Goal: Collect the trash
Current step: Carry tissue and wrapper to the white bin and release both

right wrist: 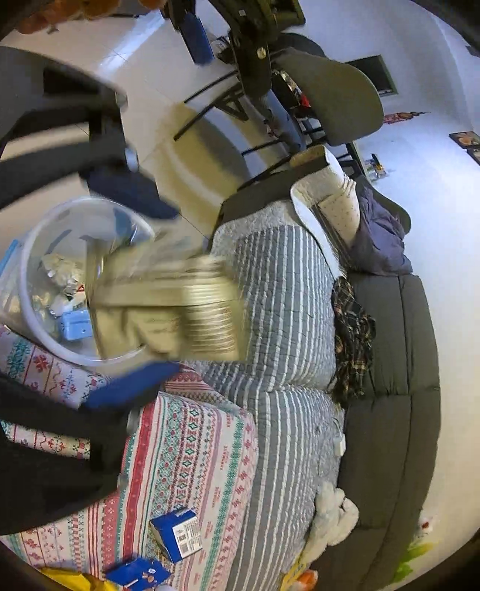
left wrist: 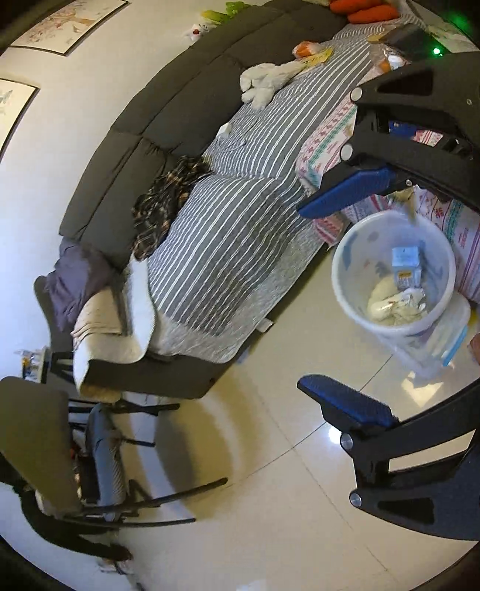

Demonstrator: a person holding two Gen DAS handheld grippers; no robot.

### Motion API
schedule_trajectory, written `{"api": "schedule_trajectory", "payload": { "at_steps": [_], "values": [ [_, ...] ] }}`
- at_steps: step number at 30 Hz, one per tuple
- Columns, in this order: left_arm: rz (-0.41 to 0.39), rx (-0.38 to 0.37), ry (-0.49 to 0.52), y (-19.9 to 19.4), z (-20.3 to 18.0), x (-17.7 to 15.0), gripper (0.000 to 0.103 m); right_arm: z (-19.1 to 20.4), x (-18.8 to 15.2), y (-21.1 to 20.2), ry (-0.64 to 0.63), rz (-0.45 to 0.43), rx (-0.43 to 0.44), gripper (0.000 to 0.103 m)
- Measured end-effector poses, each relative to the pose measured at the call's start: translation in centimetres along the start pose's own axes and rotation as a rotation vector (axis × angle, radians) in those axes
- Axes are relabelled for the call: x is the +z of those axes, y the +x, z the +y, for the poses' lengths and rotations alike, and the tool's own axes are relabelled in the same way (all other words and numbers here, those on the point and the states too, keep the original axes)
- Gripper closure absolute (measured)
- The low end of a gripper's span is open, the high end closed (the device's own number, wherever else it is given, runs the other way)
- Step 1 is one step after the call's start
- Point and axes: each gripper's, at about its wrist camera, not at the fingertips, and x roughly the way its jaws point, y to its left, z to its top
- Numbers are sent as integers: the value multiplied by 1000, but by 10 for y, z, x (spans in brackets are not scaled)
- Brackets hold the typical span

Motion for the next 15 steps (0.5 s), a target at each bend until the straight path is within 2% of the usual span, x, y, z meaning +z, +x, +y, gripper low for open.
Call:
{"api": "schedule_trajectory", "payload": {
  "at_steps": [1,2,4,7,11,15],
  "values": [
    [-16,18,-1,-3,1,0,7,0,1,0,1,-6,-13,11],
    [-34,44,-1,-4,1,0,7,-1,3,-2,7,-15,-37,6],
    [-70,103,14,-10,-1,-2,7,-5,9,-4,24,-25,-83,6],
    [-97,150,45,-15,-10,-8,7,-22,20,-11,59,-40,-158,6],
    [-131,209,147,-17,-35,-19,7,-46,30,-24,86,-64,-207,6],
    [-175,229,226,-20,-63,-31,7,-66,32,-47,82,-117,-275,6]
  ]
}}
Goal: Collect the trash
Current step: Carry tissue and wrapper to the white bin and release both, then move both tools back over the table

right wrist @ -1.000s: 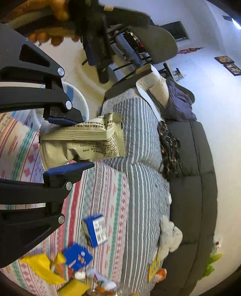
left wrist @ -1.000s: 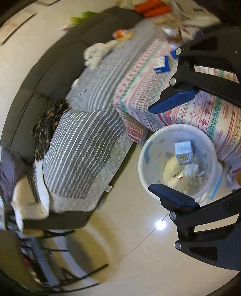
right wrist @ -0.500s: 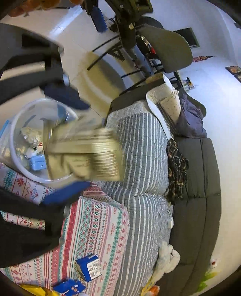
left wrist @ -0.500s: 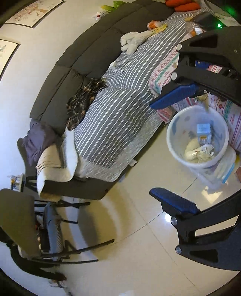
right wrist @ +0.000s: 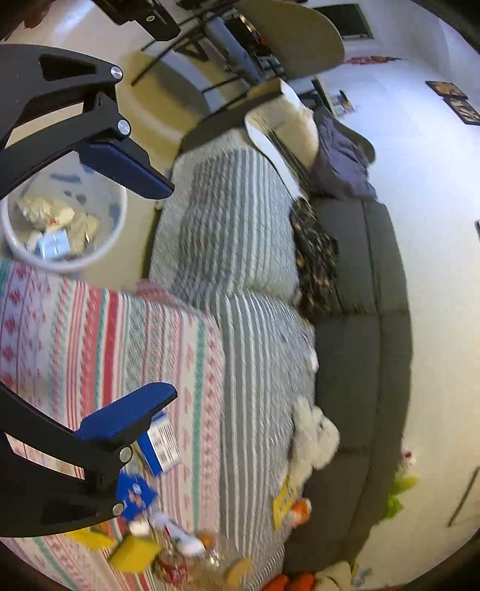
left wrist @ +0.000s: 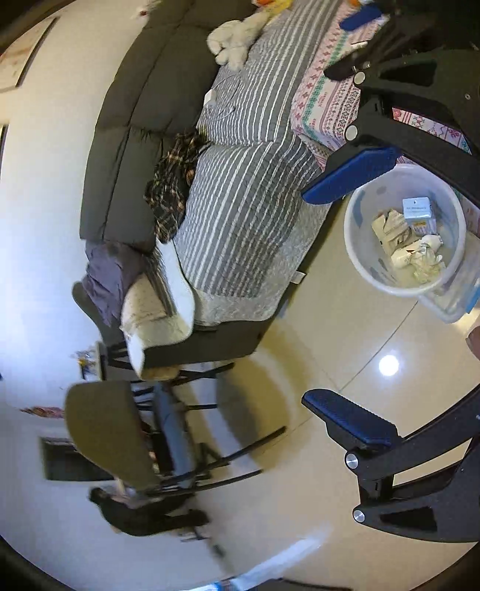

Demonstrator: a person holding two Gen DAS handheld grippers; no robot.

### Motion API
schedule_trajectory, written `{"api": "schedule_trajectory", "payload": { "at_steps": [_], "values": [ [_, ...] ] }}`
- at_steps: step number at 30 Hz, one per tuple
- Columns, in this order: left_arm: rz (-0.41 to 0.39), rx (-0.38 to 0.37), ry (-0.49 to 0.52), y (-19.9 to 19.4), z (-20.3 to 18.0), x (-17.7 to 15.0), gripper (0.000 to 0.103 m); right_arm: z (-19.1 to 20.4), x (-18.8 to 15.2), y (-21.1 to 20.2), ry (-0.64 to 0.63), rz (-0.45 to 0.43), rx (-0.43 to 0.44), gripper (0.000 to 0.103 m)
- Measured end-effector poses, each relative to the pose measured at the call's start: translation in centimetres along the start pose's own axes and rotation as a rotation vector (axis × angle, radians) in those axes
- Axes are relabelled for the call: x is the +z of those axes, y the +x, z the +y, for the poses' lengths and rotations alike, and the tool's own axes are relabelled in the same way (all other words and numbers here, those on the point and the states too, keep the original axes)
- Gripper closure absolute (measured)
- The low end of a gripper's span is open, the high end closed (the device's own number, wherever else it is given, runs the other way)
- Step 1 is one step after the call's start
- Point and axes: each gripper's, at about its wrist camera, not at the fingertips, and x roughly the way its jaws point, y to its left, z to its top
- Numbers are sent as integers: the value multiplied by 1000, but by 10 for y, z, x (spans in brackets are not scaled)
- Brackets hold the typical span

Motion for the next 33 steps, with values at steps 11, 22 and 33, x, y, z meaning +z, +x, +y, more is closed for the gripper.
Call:
{"api": "schedule_trajectory", "payload": {
  "at_steps": [11,22,33],
  "values": [
    [-16,-99,112,-20,-78,-14,7,-81,10,-32,21,-54,-128,6],
    [-23,-199,203,-44,-156,-37,7,-152,10,-57,32,-72,-237,6],
    [-10,-274,266,-58,-213,-59,7,-222,-8,-70,58,-29,-325,6]
  ]
}}
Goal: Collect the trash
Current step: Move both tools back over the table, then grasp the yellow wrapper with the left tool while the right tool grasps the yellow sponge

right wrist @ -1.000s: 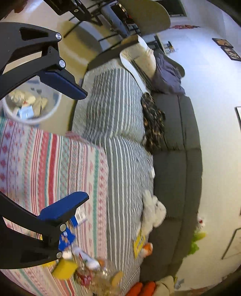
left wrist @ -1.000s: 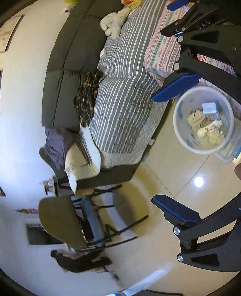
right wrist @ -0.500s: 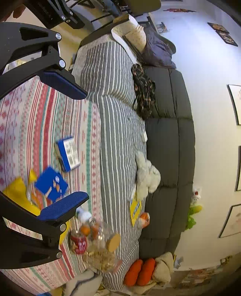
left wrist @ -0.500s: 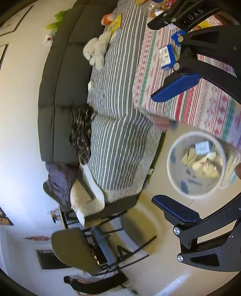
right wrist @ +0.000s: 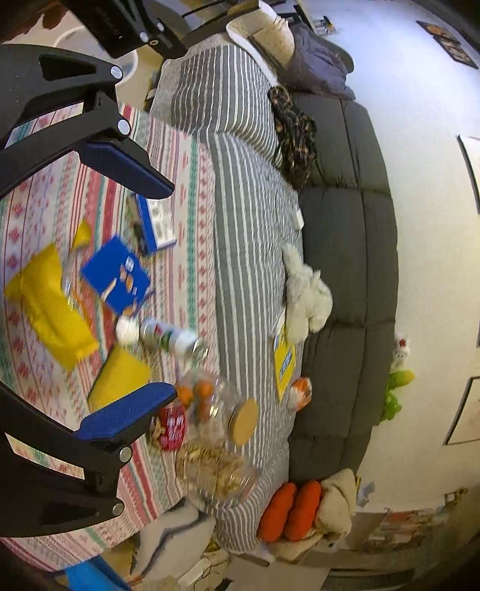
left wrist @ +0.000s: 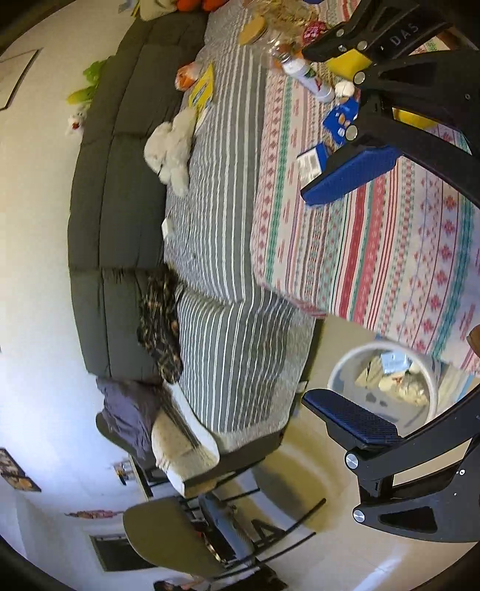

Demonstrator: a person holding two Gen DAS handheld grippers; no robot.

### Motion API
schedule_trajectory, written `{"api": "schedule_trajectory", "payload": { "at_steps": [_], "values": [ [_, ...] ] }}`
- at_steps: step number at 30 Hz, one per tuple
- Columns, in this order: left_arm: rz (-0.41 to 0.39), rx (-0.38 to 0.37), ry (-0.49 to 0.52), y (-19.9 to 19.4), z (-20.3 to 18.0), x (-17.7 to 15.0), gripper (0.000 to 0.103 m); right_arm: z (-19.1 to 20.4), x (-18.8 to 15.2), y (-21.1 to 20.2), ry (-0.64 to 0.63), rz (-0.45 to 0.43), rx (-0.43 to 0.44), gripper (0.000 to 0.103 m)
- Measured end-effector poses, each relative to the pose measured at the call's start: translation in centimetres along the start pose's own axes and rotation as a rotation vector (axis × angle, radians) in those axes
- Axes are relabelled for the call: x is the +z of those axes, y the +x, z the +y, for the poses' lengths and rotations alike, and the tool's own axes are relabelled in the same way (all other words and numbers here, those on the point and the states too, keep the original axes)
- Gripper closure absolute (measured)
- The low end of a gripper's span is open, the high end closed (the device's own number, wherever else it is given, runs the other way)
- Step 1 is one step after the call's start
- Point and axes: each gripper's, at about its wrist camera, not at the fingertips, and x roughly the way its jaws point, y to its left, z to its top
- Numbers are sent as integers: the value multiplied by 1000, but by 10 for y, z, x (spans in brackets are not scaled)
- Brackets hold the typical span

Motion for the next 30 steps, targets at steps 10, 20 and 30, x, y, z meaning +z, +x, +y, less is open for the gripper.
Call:
{"api": "schedule_trajectory", "payload": {
  "at_steps": [10,20,30],
  "values": [
    [176,-287,178,21,-75,-30,7,-99,-18,18,80,87,-124,6],
    [114,-551,744,-9,-193,-97,7,-200,-17,31,351,165,-184,6],
    [291,-551,850,46,-242,-131,52,-206,-23,71,228,250,-144,6]
  ]
}}
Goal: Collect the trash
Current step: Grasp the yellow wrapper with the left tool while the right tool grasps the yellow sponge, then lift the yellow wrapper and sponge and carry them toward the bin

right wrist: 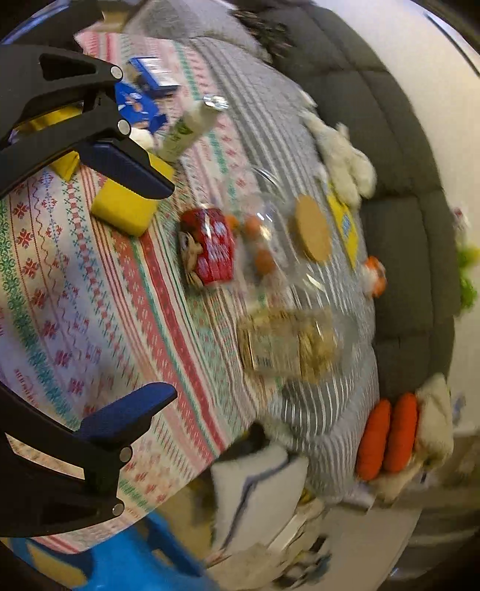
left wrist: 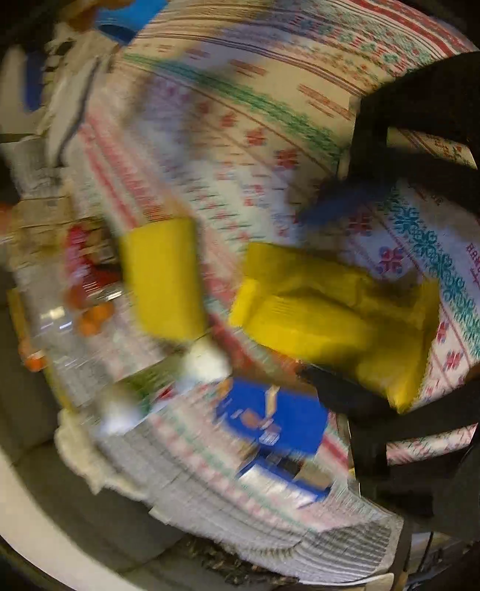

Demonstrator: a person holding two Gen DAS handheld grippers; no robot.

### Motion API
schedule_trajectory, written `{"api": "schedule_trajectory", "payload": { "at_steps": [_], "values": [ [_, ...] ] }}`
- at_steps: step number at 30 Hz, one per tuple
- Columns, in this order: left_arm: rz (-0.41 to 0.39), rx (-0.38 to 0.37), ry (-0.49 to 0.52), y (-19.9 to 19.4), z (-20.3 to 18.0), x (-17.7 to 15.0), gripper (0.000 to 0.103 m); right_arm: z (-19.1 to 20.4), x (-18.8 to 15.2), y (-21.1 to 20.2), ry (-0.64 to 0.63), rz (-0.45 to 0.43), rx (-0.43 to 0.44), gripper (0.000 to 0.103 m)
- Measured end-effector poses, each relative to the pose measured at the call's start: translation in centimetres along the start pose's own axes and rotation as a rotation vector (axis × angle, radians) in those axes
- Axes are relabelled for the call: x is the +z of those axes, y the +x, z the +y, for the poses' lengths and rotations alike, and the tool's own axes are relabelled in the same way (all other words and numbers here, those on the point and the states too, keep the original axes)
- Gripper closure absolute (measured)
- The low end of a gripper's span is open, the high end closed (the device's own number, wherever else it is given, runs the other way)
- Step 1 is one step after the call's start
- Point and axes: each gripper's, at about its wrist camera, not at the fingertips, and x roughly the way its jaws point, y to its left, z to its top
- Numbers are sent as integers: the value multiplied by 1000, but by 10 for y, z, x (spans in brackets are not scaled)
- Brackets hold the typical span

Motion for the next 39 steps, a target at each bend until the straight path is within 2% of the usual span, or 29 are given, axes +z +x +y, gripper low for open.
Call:
{"api": "schedule_trajectory", "payload": {
  "at_steps": [2,3,4,7,11,14,17,18,19,20,21,23,26,30,35,39],
  "values": [
    [6,-17,-14,-2,3,-7,64,12,0,15,-65,29,50,6],
    [12,-30,-53,-7,10,-10,72,18,0,22,-108,35,87,6],
    [9,-35,-84,-13,16,-11,74,24,-1,28,-158,30,117,6],
    [-24,-60,-206,-40,44,-25,75,38,-5,45,-263,27,170,6],
    [-105,-95,-344,-75,76,-43,75,62,-17,68,-388,82,273,6],
    [-149,-87,-399,-89,88,-44,75,81,-25,78,-470,109,321,6],
    [-172,-62,-405,-97,93,-43,75,97,-35,91,-521,132,306,6],
    [-176,-59,-408,-98,95,-44,75,100,-37,95,-528,142,304,6],
    [-179,-57,-414,-99,94,-45,75,102,-40,98,-529,153,307,11],
    [-180,-54,-425,-99,97,-46,75,104,-44,100,-529,160,302,19],
    [-181,-51,-439,-98,100,-46,75,105,-46,100,-539,153,273,24],
    [-185,-46,-468,-97,109,-50,75,103,-44,97,-521,153,287,33],
    [-207,-47,-529,-105,122,-55,75,92,-38,89,-433,152,316,36],
    [-250,-58,-590,-116,132,-60,75,89,-34,69,-388,115,332,37],
    [-284,-72,-645,-120,141,-64,75,90,-25,31,-335,24,362,37],
    [-303,-57,-673,-124,146,-68,75,95,-20,-3,-307,-69,354,37]
  ]
}}
